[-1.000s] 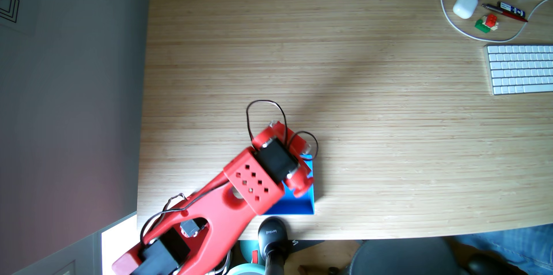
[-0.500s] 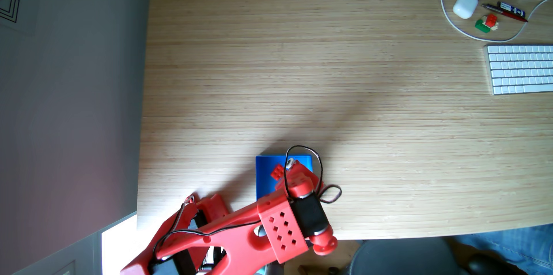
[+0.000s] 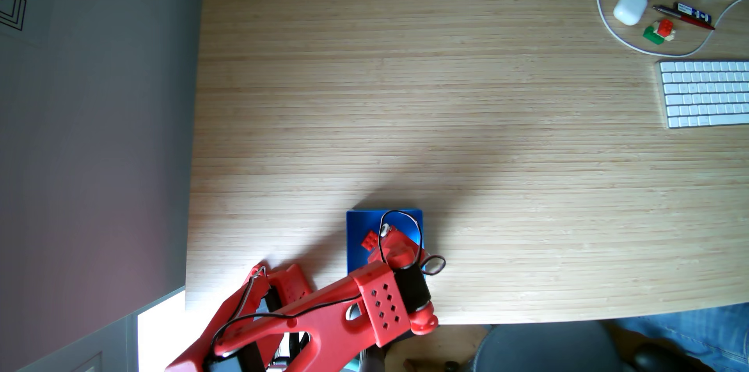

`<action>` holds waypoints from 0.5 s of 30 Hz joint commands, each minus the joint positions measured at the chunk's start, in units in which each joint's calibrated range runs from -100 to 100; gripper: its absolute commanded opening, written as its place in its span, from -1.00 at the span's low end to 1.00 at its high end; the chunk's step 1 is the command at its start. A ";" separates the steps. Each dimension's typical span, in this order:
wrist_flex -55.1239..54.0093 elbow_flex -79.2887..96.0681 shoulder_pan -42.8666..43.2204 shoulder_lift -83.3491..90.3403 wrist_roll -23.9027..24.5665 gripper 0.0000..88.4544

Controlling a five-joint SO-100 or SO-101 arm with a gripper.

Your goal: Put the red lego brick in blue bin

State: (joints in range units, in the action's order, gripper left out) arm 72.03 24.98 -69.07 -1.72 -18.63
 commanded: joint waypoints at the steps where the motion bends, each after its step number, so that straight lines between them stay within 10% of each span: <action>1: -1.34 -0.30 -0.49 4.46 -0.39 -1.00; 15: -1.26 0.43 -0.57 4.37 -1.22 -0.62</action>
State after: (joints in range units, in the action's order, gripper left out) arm 70.84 25.33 -69.07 -1.72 -19.66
